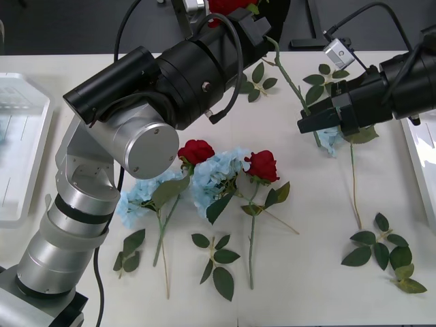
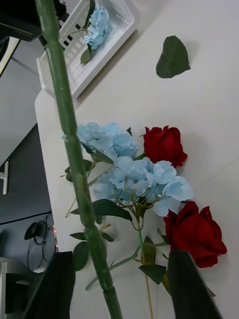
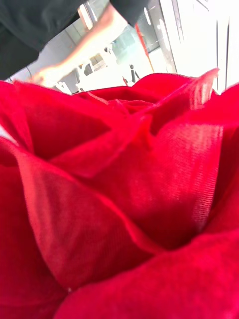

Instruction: Place the red flowers into the right box and the blue flowers into the left box. If a person shows an open palm, hand one flower to the person first, then continue sorting.

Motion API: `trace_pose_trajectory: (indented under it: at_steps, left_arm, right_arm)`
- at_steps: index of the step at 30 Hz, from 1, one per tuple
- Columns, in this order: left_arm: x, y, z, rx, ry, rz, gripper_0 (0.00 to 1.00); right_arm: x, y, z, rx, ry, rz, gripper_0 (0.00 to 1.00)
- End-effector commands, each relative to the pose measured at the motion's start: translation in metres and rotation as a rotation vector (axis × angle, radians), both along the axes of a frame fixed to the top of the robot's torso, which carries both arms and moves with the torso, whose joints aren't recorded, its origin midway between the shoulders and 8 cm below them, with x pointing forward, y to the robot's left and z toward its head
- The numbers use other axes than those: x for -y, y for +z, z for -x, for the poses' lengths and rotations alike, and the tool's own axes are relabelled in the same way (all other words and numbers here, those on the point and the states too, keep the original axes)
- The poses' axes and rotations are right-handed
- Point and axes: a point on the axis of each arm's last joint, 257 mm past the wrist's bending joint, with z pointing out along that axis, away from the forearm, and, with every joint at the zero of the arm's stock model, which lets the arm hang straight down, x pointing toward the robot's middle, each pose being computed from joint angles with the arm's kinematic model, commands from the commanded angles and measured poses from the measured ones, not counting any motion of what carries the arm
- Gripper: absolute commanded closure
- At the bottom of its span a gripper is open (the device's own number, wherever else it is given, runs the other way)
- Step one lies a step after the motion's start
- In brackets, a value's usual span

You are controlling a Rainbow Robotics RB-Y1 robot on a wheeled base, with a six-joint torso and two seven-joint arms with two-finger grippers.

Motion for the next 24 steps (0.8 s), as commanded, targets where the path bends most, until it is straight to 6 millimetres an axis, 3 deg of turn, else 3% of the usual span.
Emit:
trace_pose_trajectory:
  at_steps: [1, 12, 13, 14, 15, 16, 24]
  left_arm:
    - [0.02, 0.033, 0.016, 0.031, -0.051, 0.062, 1.0]
    - [0.02, 0.033, 0.016, 0.031, -0.051, 0.062, 1.0]
    - [0.02, 0.033, 0.016, 0.031, -0.051, 0.062, 0.9]
    - [0.02, 0.033, 0.016, 0.031, -0.051, 0.062, 0.65]
    - [0.02, 0.033, 0.016, 0.031, -0.051, 0.062, 0.09]
    - [0.02, 0.033, 0.016, 0.031, -0.051, 0.062, 0.0]
    - [0.02, 0.033, 0.016, 0.031, -0.051, 0.062, 0.0]
  right_arm:
    - [-0.009, -0.001, 0.006, 0.029, 0.034, 0.005, 1.0]
    - [-0.004, -0.005, 0.006, 0.023, 0.024, 0.015, 1.0]
    - [-0.003, -0.005, 0.006, 0.021, 0.023, 0.018, 1.0]
    - [-0.003, -0.005, 0.006, 0.02, 0.024, 0.019, 1.0]
    - [-0.003, -0.005, 0.005, 0.021, 0.021, 0.017, 1.0]
    - [-0.001, -0.005, 0.005, 0.021, 0.019, 0.02, 1.0]
    - [0.004, -0.004, 0.003, 0.018, 0.005, 0.027, 1.0]
